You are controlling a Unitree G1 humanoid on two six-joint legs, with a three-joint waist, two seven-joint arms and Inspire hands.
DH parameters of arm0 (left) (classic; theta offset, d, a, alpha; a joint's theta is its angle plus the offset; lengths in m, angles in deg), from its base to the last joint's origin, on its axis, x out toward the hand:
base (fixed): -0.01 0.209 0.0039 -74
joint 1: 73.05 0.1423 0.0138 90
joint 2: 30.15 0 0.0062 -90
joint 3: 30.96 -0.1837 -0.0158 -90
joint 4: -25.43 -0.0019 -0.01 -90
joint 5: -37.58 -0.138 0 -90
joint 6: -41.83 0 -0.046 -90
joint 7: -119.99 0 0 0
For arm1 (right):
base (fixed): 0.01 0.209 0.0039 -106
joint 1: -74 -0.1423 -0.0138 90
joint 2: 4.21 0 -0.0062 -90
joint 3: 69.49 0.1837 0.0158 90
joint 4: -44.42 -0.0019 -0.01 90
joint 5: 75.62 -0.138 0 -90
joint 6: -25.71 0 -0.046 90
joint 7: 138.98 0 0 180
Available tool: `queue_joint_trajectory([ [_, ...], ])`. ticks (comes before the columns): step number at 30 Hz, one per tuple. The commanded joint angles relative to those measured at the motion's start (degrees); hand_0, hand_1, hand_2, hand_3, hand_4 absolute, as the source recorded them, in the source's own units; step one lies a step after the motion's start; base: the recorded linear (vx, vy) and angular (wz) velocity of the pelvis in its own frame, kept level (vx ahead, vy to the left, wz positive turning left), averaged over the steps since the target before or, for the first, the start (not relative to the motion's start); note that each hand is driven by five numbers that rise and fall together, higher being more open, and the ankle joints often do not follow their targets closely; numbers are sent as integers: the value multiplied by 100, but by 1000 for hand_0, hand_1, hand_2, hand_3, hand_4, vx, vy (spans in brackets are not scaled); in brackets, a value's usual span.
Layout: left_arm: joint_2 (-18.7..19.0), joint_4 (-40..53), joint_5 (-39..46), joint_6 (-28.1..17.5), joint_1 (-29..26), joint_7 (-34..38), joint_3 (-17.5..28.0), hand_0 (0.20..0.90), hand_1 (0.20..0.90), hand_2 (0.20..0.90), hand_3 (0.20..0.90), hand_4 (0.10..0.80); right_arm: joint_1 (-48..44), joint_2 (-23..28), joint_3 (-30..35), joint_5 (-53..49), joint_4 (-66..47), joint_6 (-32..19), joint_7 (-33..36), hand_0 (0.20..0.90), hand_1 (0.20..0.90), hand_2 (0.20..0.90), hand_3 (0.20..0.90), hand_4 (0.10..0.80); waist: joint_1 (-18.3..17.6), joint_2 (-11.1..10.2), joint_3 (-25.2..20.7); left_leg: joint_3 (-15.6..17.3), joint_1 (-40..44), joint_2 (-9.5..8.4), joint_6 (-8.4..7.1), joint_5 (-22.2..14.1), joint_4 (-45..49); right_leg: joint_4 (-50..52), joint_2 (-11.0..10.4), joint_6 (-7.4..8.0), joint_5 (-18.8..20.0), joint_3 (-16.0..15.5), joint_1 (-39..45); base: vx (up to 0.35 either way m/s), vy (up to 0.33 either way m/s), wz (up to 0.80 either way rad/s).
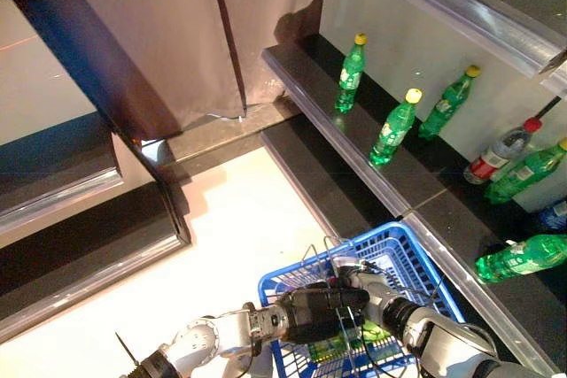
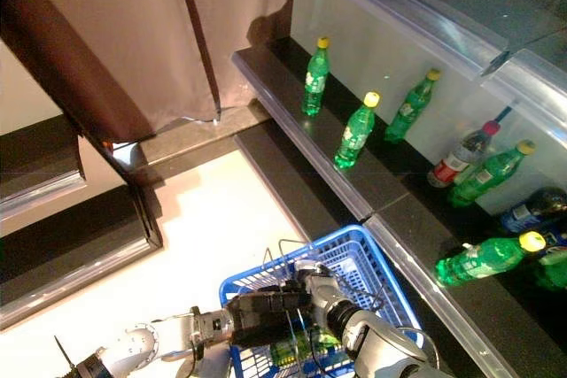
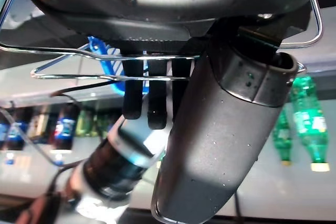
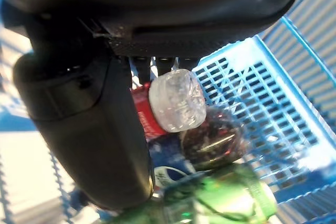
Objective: Pick up the drink and place into the basket.
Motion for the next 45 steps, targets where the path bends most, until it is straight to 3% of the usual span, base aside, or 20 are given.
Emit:
queue_joint_trajectory([
  [1,-1193,2568,1784,-440,-270,-1006,767,300,300,300,200,100,-580,328,192,59,-870,237,354,900,900,900,900,800,65,142,-715,474,338,314,52,-35,-299,439,-313,46,88,33,6,-23,3,-7],
  [5,-1116,2458,1312,-656,33,-1118,1231,300,300,300,200,100,-50,819,507,83,-1861,190,548,900,900,900,900,800,-57,140,-745,551,400,378,16,-54,-299,390,-270,31,66,43,69,-39,3,-21],
  [10,-1092,2190,520,-1236,373,-1069,1739,300,300,300,200,100,619,1241,1161,-124,-2762,-118,942,900,900,900,900,800,-204,153,-786,636,474,455,-14,-60,-299,358,-223,12,48,100,108,-29,7,-7],
  [13,-1117,2085,168,-1437,506,-1026,1914,300,300,300,200,100,909,1347,1408,-195,-3086,-214,1072,900,900,900,900,800,-247,154,-803,660,493,475,-21,-60,-299,355,-206,3,41,125,110,-16,3,-9],
  [16,-1239,1663,-348,-1631,891,-1057,2501,300,300,300,200,100,1734,1493,2145,-371,-3745,-656,1329,900,900,900,900,800,-352,145,-834,702,538,513,-40,-56,-299,343,-164,-5,30,201,131,-24,-2,-8],
  [23,-1504,532,-810,-1750,1237,-1427,2863,300,300,300,200,100,2347,1419,2685,-944,-3951,-1301,1819,900,900,900,900,800,-430,130,-877,707,566,545,-73,-46,-299,325,-132,-18,52,205,159,-18,-8,-2],
  [27,-1524,-69,-1410,-2208,1311,-1496,2846,300,300,300,200,100,2544,1272,2841,-1588,-3849,-1676,2089,900,900,900,900,800,-518,143,-891,743,574,576,-81,-35,-299,338,-107,-29,33,246,130,-46,0,-2],
  [33,-1519,-1795,-2432,-3046,1477,-1536,3179,300,300,300,200,100,3281,912,3272,-2588,-3435,-2621,1680,900,900,900,900,800,-809,155,-903,918,638,625,-101,-63,-299,400,-100,-21,-2,436,18,-47,19,-16],
  [37,-1546,-2864,-2686,-3221,1490,-1361,3470,300,300,300,200,100,3717,669,3432,-3433,-2816,-2611,1275,900,900,900,900,800,-965,138,-923,1032,700,634,-112,-107,-299,369,-107,-28,-1,547,-29,-21,3,-17],
  [45,-1814,-4927,-3447,-3436,1028,-454,3702,300,300,300,200,100,3512,222,3344,-2735,-613,-2461,1113,900,900,900,900,800,-1137,129,-959,1147,767,665,-140,-149,-299,309,-85,-50,27,715,-97,-7,-1,-17],
])
